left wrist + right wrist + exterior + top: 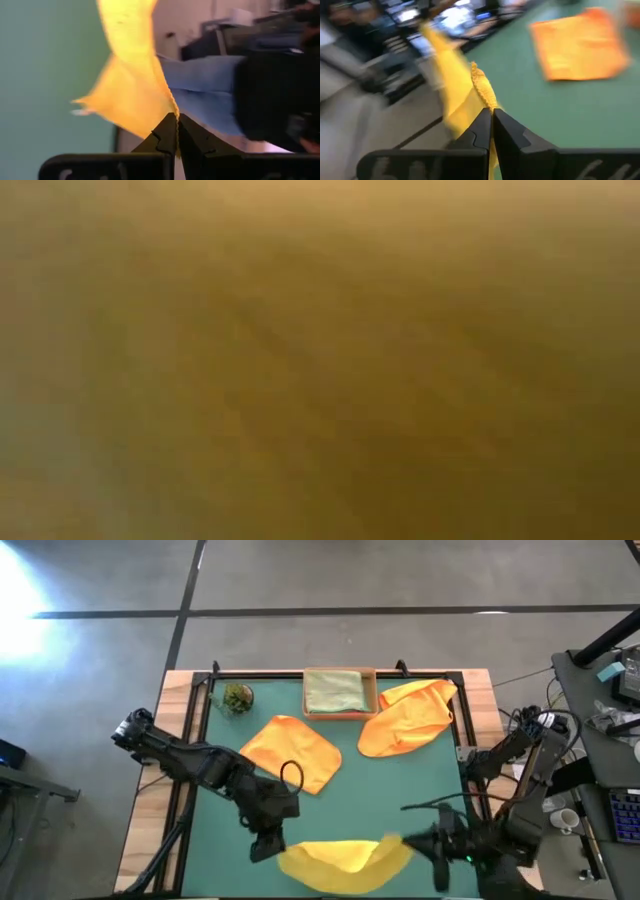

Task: Fold microfiber towels
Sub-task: Fold the yellow microfiber towel

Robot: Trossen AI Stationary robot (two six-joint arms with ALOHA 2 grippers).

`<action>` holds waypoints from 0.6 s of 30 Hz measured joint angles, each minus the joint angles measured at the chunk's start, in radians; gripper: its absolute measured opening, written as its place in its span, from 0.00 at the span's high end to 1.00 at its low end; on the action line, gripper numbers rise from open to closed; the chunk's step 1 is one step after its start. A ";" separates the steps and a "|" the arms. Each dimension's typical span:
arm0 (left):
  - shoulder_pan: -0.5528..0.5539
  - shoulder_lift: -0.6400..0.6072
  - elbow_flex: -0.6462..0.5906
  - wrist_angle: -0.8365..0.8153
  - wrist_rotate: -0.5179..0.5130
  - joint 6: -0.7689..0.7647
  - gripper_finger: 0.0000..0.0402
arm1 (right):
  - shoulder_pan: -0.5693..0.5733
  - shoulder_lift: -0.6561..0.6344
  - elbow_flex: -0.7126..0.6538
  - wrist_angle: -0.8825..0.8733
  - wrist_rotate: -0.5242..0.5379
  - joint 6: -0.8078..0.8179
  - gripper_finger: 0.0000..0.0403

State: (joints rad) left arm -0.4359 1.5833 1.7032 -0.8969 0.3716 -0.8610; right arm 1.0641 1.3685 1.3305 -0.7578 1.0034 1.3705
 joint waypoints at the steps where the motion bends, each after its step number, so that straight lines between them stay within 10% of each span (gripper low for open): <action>1: 0.016 0.000 -0.022 -0.003 -0.029 0.016 1.00 | -0.008 0.004 -0.006 -0.086 0.019 0.100 0.98; 10: 0.200 0.000 -0.249 -0.002 -0.353 0.116 1.00 | -0.075 0.112 -0.029 -0.779 -0.145 0.848 0.98; 18: 0.328 0.000 -0.321 0.002 -0.490 0.140 1.00 | -0.146 0.107 -0.066 -0.813 -0.145 0.782 0.98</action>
State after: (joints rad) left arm -0.1075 1.5833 1.3825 -0.8945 -0.1181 -0.7206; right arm 0.9184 1.4751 1.2643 -1.5708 0.8581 2.1525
